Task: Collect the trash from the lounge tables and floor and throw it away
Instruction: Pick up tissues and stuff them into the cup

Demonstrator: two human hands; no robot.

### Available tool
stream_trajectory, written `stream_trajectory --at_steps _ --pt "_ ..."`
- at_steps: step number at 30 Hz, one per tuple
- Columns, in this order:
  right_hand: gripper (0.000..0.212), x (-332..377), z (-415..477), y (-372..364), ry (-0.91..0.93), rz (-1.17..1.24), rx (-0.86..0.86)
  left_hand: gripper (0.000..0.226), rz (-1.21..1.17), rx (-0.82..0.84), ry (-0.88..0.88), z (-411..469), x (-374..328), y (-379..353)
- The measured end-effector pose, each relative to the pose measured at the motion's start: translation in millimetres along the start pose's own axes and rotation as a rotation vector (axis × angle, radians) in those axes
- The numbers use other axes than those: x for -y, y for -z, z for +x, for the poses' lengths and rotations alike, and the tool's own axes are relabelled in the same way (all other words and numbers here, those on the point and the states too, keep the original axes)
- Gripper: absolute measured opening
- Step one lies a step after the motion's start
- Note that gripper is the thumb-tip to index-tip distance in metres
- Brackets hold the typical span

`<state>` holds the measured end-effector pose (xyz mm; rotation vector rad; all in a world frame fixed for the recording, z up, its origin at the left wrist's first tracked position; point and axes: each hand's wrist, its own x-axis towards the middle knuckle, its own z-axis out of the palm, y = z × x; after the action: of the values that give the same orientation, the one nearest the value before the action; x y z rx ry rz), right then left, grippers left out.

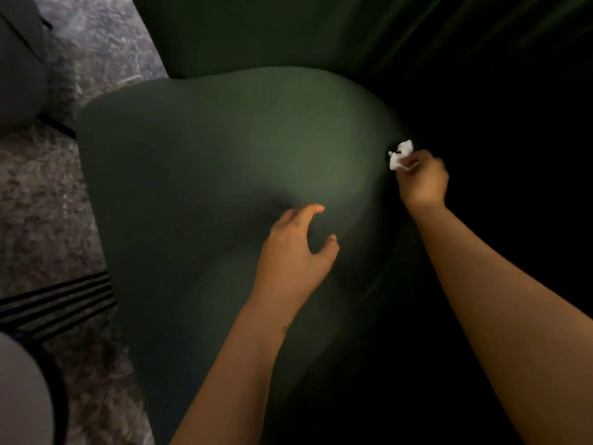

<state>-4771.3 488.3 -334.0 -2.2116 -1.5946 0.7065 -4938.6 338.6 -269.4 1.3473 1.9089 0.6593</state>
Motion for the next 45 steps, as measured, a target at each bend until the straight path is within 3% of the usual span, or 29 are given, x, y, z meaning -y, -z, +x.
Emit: stream_trajectory --at_steps 2,4,7,9,15,20,26,29,32,35,42,45 --pt "0.017 17.8 -19.5 3.5 0.080 0.057 0.076 0.045 -0.019 -0.016 0.015 -5.1 -1.3 9.1" --pt "0.009 43.7 -48.4 11.0 0.176 0.217 0.274 0.053 -0.035 -0.046 0.018 -10.4 -6.3 25.5" --pt "0.024 87.2 -97.9 31.5 0.293 0.403 0.640 0.064 -0.025 -0.108 -0.011 -19.8 -16.3 64.4" --pt "0.022 115.1 -128.5 46.9 0.315 0.502 0.754 0.064 -0.030 -0.144 -0.031 -30.3 -24.0 97.2" --pt "0.017 214.5 -221.5 91.9 0.388 0.762 0.919 0.035 -0.032 -0.317 -0.098 -91.8 -44.9 206.3" --pt "0.025 302.5 -310.0 110.7 0.535 0.857 0.956 0.010 0.028 -0.496 -0.063 -159.5 -42.6 311.4" --pt "0.008 378.8 -430.4 87.5 0.594 0.903 1.088 0.014 0.088 -0.647 -0.011 -243.1 5.0 413.3" --pt "0.019 403.5 -488.3 63.5 0.607 0.852 1.090 0.022 -0.054 -0.710 0.022 -282.4 43.0 451.1" --pt "0.021 415.6 -536.9 33.2 0.610 0.856 1.083 0.015 -0.120 -0.694 0.036 -311.5 87.8 476.1" --pt "0.021 413.9 -571.7 3.1 0.553 0.847 1.013 0.024 -0.072 -0.576 0.089 -328.6 132.1 487.6" --pt "0.016 388.5 -606.4 -36.8 0.364 0.676 0.627 0.051 -0.129 -0.364 0.084 -352.6 211.1 495.0" --pt "0.024 378.3 -613.9 -48.7 0.419 0.534 0.473 0.058 -0.119 -0.267 0.089 -348.6 229.4 487.4"
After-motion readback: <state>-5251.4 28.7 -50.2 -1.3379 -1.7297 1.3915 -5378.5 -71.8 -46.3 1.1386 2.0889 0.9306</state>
